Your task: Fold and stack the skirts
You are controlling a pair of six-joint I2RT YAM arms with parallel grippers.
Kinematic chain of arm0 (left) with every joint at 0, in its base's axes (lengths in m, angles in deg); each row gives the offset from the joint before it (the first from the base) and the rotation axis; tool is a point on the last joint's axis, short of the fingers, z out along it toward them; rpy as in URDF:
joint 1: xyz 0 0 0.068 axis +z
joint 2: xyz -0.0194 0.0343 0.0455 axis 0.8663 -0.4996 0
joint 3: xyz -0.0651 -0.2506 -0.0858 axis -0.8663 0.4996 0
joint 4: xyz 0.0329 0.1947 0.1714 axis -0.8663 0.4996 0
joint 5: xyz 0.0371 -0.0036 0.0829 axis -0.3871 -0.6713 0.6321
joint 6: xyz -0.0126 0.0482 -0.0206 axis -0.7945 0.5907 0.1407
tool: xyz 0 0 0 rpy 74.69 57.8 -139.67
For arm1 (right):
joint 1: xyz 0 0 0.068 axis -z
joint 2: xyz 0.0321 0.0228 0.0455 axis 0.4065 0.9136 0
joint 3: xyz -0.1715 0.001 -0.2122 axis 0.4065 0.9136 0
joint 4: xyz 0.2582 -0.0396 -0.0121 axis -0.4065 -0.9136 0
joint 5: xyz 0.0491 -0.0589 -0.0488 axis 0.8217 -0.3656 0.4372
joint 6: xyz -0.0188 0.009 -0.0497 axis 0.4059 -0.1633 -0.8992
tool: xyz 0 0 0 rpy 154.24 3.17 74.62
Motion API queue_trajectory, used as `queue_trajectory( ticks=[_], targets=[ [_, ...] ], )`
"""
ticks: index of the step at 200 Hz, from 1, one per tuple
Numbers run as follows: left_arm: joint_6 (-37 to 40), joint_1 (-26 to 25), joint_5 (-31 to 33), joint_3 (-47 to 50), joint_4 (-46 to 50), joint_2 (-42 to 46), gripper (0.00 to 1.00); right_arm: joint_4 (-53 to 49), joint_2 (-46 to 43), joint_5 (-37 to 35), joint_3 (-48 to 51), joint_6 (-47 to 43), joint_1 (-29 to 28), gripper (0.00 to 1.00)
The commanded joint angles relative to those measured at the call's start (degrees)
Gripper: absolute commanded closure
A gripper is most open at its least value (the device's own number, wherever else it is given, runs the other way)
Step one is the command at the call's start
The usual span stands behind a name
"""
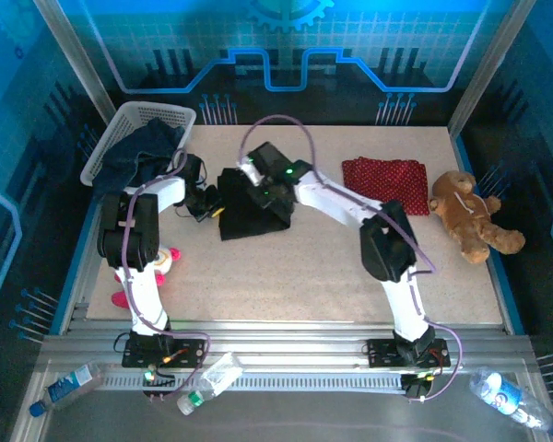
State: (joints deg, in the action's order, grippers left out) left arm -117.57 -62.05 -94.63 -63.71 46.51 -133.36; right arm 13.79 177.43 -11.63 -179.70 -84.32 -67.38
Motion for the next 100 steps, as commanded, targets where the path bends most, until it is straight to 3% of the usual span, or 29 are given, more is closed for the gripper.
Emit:
queue_trajectory(
  ticks=[1,48,100],
  targets=[
    [1.1,0.0,-1.8,0.4,0.4,0.1,0.95,-6.7,7.7,-1.4,-8.9,-6.3,-3.2,1.0],
    [0.9,0.5,-2.1,1.7,-0.1,0.3,1.0,-14.8,21.7,0.8,-25.8,2.0,-4.9,1.0],
    [0.4,2.5,-2.2,5.0,-0.9,2.5,1.0,-16.1,17.1,-2.8,-23.0,6.0,-4.5,1.0]
  ],
)
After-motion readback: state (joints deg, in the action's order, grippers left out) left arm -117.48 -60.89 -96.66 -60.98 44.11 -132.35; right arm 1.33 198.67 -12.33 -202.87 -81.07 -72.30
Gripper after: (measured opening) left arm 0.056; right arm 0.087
